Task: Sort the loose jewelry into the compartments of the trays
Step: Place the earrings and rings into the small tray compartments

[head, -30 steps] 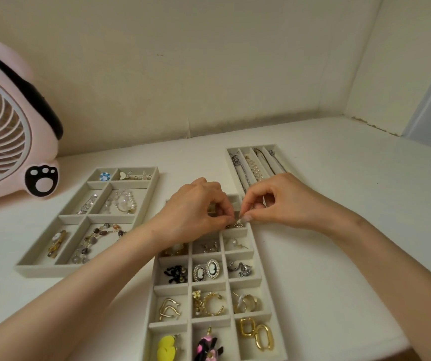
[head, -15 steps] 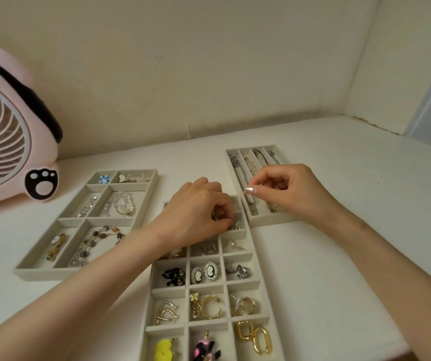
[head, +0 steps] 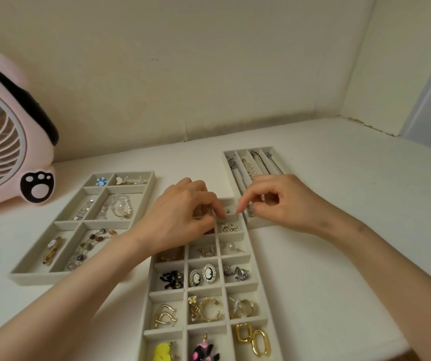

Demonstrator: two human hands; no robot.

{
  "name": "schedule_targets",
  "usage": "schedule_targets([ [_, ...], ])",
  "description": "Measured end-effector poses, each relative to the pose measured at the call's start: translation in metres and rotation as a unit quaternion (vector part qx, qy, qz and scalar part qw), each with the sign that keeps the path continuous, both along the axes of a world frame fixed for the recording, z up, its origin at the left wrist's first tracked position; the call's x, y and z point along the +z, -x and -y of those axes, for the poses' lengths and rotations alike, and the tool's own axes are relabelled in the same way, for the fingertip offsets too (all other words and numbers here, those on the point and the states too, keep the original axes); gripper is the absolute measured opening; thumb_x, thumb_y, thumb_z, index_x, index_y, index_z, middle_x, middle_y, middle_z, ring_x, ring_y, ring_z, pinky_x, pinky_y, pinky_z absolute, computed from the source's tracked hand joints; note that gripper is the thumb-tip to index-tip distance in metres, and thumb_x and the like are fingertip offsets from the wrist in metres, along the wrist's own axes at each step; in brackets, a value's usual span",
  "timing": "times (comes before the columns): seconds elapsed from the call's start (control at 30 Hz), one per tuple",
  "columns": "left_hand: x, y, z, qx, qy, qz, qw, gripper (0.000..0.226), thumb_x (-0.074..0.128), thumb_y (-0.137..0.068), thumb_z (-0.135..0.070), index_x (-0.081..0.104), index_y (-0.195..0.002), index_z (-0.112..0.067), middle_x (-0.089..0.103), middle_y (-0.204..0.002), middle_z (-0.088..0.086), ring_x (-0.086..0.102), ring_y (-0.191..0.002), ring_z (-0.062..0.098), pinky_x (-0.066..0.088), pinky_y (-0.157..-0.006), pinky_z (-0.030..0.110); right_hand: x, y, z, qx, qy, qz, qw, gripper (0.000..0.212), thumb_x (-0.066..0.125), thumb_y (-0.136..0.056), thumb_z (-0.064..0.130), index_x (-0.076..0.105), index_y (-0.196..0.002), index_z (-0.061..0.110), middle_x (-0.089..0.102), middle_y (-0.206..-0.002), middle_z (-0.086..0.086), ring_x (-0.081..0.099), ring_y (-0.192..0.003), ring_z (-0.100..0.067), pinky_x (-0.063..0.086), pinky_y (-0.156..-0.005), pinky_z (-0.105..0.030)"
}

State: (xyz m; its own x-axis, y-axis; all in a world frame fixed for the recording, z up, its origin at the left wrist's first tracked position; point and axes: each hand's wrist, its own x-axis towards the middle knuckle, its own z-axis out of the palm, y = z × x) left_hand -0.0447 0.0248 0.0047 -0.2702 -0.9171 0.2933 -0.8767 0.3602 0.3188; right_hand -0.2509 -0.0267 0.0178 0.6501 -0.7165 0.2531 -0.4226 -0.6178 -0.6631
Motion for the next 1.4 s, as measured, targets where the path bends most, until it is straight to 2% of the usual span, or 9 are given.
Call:
schedule_targets([
  [0.2, 0.008, -0.003, -0.008, -0.017, -0.004, -0.052, 0.998, 0.035, 0.036, -0.066, -0.041, 0.067, -0.081, -0.038, 0.050, -0.083, -0.014, 0.043, -0.087, 0.006, 0.037, -0.077, 0.027, 0.004, -0.003, -0.009, 0.019, 0.026, -0.093, 0.995, 0.031, 0.057, -0.077, 0.010, 0.074, -0.075, 0.036, 0.054, -0.080, 0.009, 0.045, -0.061, -0.005, 0.036, -0.063, -0.026],
  [0.33, 0.010, -0.006, -0.015, -0.088, -0.048, -0.058, 0.993, 0.036, 0.035, -0.066, -0.034, 0.068, -0.080, -0.040, 0.046, -0.089, -0.017, 0.040, -0.092, 0.004, 0.031, -0.081, 0.021, 0.009, -0.005, -0.023, 0.036, 0.051, -0.134, 0.989, 0.030, 0.057, -0.077, 0.010, 0.075, -0.075, 0.033, 0.051, -0.078, 0.014, 0.047, -0.063, -0.003, 0.031, -0.062, -0.020],
  [0.5, 0.004, -0.006, -0.015, -0.110, -0.048, -0.019, 0.993, 0.045, 0.039, -0.067, -0.011, 0.068, -0.083, -0.041, 0.045, -0.092, -0.014, 0.037, -0.093, 0.003, 0.026, -0.079, 0.017, 0.011, -0.010, -0.034, 0.021, 0.117, -0.198, 0.973, 0.008, 0.065, -0.079, 0.030, 0.073, -0.081, 0.033, 0.049, -0.077, 0.012, 0.048, -0.070, -0.005, 0.032, -0.064, -0.021],
  [0.7, 0.008, -0.010, -0.015, -0.084, -0.043, -0.054, 0.994, 0.045, 0.039, -0.065, -0.008, 0.069, -0.081, -0.037, 0.046, -0.090, -0.015, 0.037, -0.092, 0.004, 0.029, -0.079, 0.019, 0.013, -0.024, -0.040, -0.007, 0.175, -0.276, 0.945, 0.017, 0.064, -0.082, 0.045, 0.070, -0.088, 0.030, 0.037, -0.070, 0.014, 0.039, -0.072, -0.005, 0.024, -0.055, -0.015],
  [0.8, 0.009, -0.009, -0.017, -0.096, -0.050, -0.049, 0.993, 0.052, 0.035, -0.062, -0.005, 0.069, -0.083, -0.039, 0.046, -0.091, -0.014, 0.037, -0.092, 0.006, 0.028, -0.081, 0.017, 0.014, -0.027, -0.043, -0.014, 0.193, -0.296, 0.935, 0.017, 0.062, -0.083, 0.042, 0.069, -0.092, 0.030, 0.045, -0.076, 0.012, 0.043, -0.075, -0.008, 0.029, -0.063, -0.027],
  [0.9, 0.007, -0.006, -0.017, -0.113, -0.046, -0.027, 0.992, 0.057, 0.033, -0.061, -0.004, 0.068, -0.086, -0.041, 0.047, -0.092, -0.011, 0.036, -0.092, 0.006, 0.025, -0.079, 0.012, 0.015, -0.027, -0.045, -0.010, 0.199, -0.299, 0.933, 0.013, 0.060, -0.084, 0.037, 0.069, -0.090, 0.030, 0.052, -0.082, 0.011, 0.047, -0.076, -0.010, 0.030, -0.067, -0.025],
  [1.1, 0.000, -0.005, -0.015, -0.120, -0.024, 0.008, 0.993, 0.060, 0.032, -0.061, 0.000, 0.071, -0.088, -0.037, 0.046, -0.094, -0.012, 0.034, -0.091, 0.003, 0.026, -0.079, 0.016, 0.018, -0.021, -0.039, 0.009, 0.148, -0.260, 0.954, 0.011, 0.061, -0.080, 0.028, 0.070, -0.083, 0.034, 0.049, -0.067, 0.013, 0.048, -0.070, -0.005, 0.031, -0.058, -0.014],
  [1.23, -0.003, -0.001, -0.017, -0.123, -0.008, 0.046, 0.991, 0.056, 0.035, -0.064, -0.001, 0.070, -0.090, -0.037, 0.044, -0.095, -0.013, 0.031, -0.088, 0.005, 0.029, -0.079, 0.024, 0.024, -0.011, -0.036, -0.002, 0.127, -0.235, 0.964, 0.022, 0.055, -0.078, 0.018, 0.070, -0.080, 0.033, 0.051, -0.073, 0.012, 0.051, -0.071, -0.006, 0.032, -0.060, -0.019],
  [1.4, -0.003, 0.000, -0.018, -0.126, -0.003, 0.059, 0.990, 0.051, 0.036, -0.066, -0.003, 0.069, -0.089, -0.035, 0.044, -0.096, -0.012, 0.032, -0.089, 0.006, 0.030, -0.078, 0.028, 0.021, -0.011, -0.042, 0.036, 0.146, -0.275, 0.950, 0.029, 0.050, -0.078, 0.016, 0.073, -0.083, 0.034, 0.050, -0.085, 0.010, 0.049, -0.070, -0.008, 0.038, -0.067, -0.023],
])
